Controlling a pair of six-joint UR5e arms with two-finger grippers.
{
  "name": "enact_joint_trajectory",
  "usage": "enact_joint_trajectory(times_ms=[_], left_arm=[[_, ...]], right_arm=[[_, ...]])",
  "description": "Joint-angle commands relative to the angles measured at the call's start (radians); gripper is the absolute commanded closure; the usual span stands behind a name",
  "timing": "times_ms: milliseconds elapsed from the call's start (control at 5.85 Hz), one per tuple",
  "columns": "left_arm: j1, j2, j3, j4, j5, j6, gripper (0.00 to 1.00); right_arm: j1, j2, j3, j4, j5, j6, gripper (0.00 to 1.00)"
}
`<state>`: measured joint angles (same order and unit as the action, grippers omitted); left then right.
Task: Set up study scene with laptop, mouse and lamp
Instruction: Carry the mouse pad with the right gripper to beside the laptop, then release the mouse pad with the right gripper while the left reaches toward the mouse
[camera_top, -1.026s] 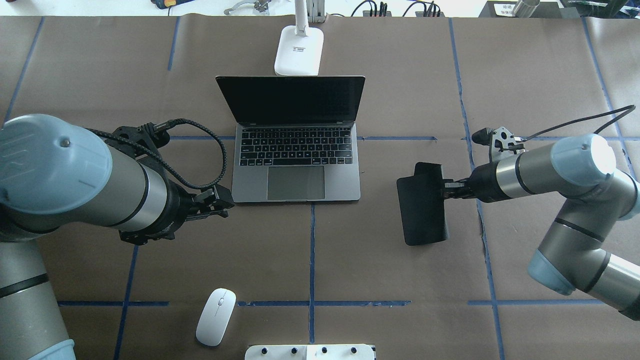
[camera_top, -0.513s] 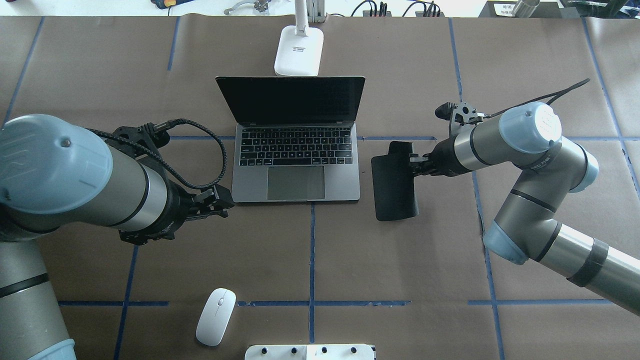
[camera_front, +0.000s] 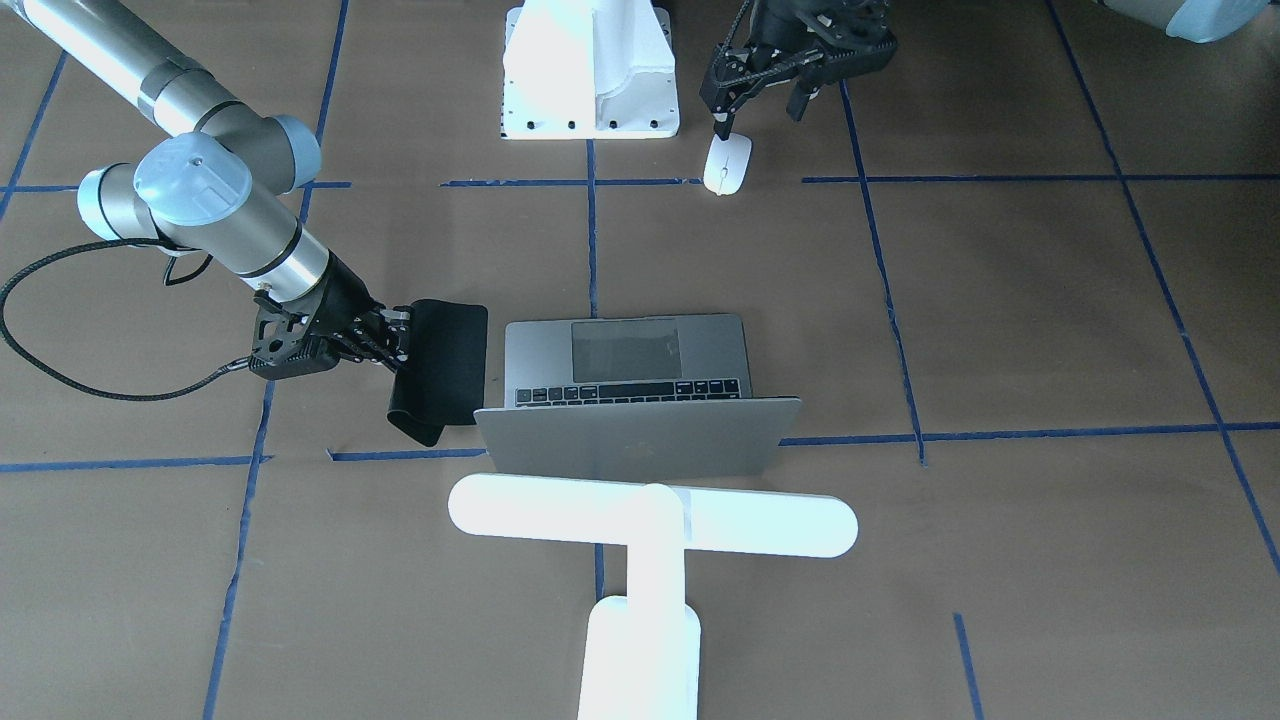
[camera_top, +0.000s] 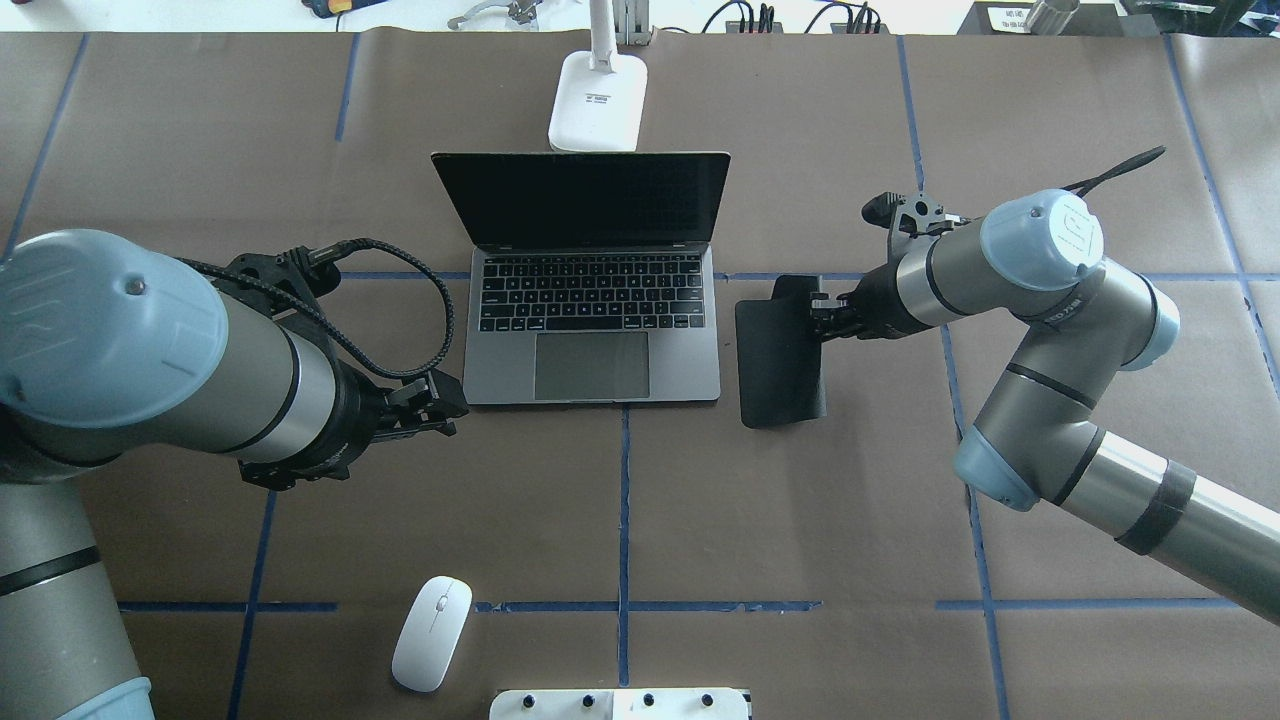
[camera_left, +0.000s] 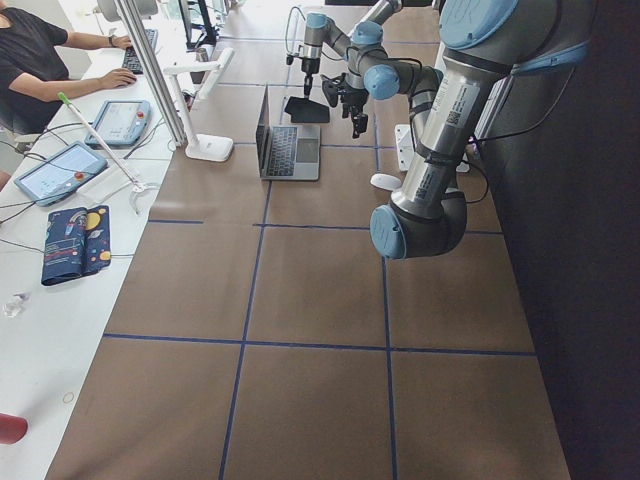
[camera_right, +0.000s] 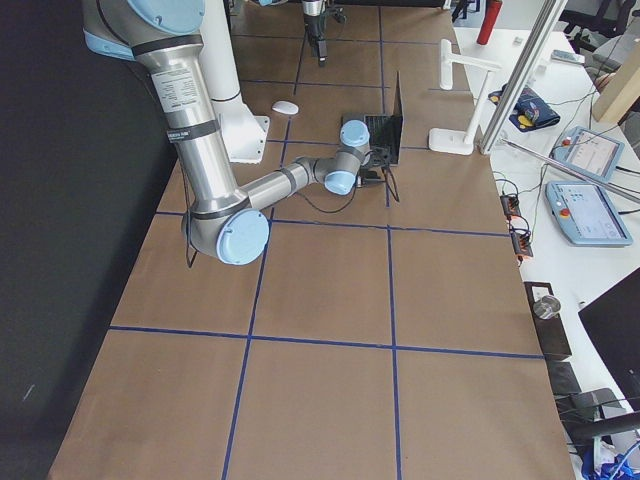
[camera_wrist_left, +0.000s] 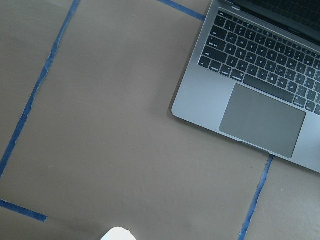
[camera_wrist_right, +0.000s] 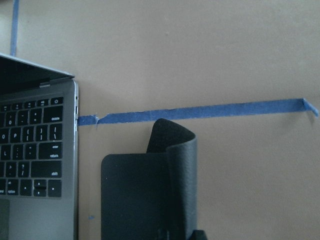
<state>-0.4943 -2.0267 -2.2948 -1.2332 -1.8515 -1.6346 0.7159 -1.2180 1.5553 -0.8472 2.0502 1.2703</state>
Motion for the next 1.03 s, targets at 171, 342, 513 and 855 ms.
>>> enact_joint_trajectory(times_ms=[171, 342, 513, 855], left_arm=[[0.055, 0.045, 0.0, -0.014, 0.0, 0.132, 0.0], [0.074, 0.09, -0.002, -0.056, 0.0, 0.187, 0.0], [0.11, 0.159, 0.0, -0.148, 0.005, 0.199, 0.0], [0.275, 0.239, 0.014, -0.239, 0.188, 0.196, 0.0]], right_arm=[[0.106, -0.002, 0.041, -0.103, 0.105, -0.011, 0.0], [0.131, -0.005, 0.089, -0.19, 0.113, -0.029, 0.0], [0.155, -0.012, 0.163, -0.32, 0.113, -0.12, 0.0], [0.224, -0.017, 0.355, -0.76, 0.113, -0.439, 0.0]])
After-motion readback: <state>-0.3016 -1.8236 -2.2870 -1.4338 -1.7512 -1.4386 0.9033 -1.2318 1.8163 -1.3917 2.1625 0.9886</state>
